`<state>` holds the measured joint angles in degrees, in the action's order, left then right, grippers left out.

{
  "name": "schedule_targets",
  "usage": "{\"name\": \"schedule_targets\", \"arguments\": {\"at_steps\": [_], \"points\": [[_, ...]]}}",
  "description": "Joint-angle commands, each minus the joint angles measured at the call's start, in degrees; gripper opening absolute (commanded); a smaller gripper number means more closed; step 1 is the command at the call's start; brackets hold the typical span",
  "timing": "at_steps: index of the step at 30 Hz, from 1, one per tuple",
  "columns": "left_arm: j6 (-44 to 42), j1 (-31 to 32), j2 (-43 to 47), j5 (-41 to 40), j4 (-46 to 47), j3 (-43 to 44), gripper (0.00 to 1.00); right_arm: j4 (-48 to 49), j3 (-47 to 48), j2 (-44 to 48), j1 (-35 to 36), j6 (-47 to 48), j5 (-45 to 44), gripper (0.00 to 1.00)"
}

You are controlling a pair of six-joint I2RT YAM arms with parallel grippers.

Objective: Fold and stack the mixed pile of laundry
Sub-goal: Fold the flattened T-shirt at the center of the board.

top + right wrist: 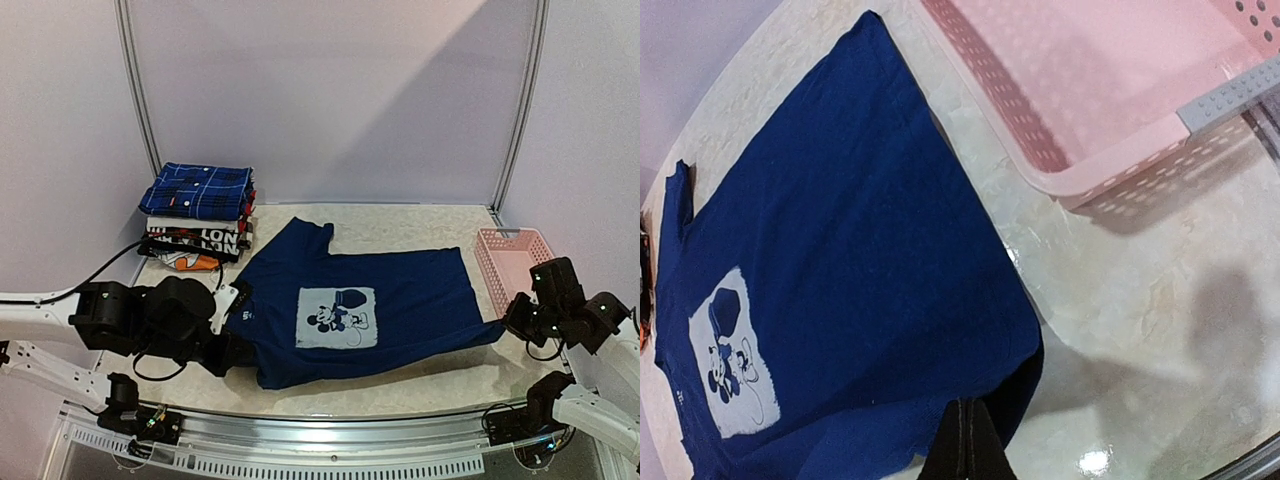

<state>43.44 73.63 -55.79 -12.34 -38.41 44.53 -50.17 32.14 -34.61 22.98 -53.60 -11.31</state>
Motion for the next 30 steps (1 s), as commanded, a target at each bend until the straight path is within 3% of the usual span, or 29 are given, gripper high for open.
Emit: {"name": "schedule_targets", "arguments": {"at_steps": [1,21,30], "points": [[-5.0,-4.6,-3.0,-3.9,0.9,3.8,0.0,2.7,3.9,-3.7,0.3,1.4,-4.8,0.0],[-16.4,-21.6,-18.3,1.5,2.2,13.6,0.0,10.1,8.9,-23.9,0.1,5.3,-13.0,0.0],[-17.6,-25.4,-24.5,-1.8,1.5,17.3,0.0,13.6,11.2,-32.6,-0.3,7.5,-13.3,0.0]]}}
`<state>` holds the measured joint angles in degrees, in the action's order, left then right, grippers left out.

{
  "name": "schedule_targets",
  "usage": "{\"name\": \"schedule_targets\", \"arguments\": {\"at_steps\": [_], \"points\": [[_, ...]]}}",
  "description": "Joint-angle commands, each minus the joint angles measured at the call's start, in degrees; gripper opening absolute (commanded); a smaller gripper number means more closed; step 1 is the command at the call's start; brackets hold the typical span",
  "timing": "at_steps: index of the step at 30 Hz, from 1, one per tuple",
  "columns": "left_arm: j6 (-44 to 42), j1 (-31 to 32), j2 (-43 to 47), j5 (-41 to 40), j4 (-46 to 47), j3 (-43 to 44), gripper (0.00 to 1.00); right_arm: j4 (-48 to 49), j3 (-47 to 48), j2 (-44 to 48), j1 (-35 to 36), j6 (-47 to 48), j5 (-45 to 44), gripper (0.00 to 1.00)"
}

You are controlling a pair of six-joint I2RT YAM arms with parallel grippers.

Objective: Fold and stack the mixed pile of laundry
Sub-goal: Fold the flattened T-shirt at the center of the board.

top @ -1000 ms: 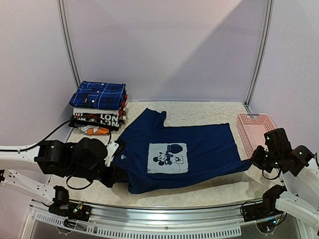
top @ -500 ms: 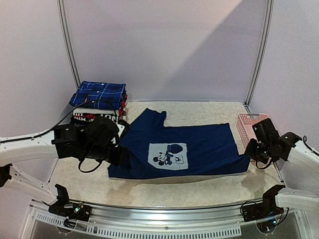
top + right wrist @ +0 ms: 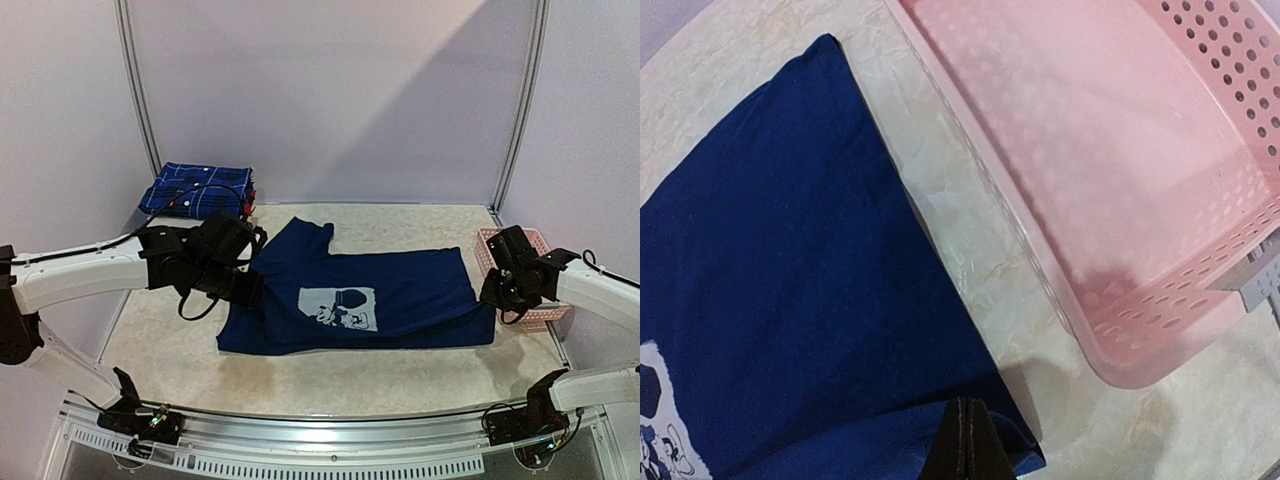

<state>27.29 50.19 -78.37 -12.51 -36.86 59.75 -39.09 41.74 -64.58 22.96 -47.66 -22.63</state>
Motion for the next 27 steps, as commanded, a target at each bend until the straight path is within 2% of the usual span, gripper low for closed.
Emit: {"name": "schedule_targets", "arguments": {"at_steps": [1,5,14,27], "points": [[-1.4,-2.2,-2.3,-2.1,-0.1,2.4,0.0,3.0,1.7,-3.3,-0.4,1.9,-1.9,0.0],[-1.3,-3.0,-4.1,-6.0,-0.9,3.7,0.0,4.0,2.7,-6.6,-0.6,2.7,-2.2,0.0],[-2.9,-4.7,-9.7,-7.2,0.2,6.5,0.0,4.6,5.8,-14.3,-1.5,3.8,-3.6,0.0],[-4.9,-5.8,-18.3,-14.2,-1.0,12.9,0.0,5.7,7.3,-19.3,-2.1,4.3,-3.9,0.0]]}}
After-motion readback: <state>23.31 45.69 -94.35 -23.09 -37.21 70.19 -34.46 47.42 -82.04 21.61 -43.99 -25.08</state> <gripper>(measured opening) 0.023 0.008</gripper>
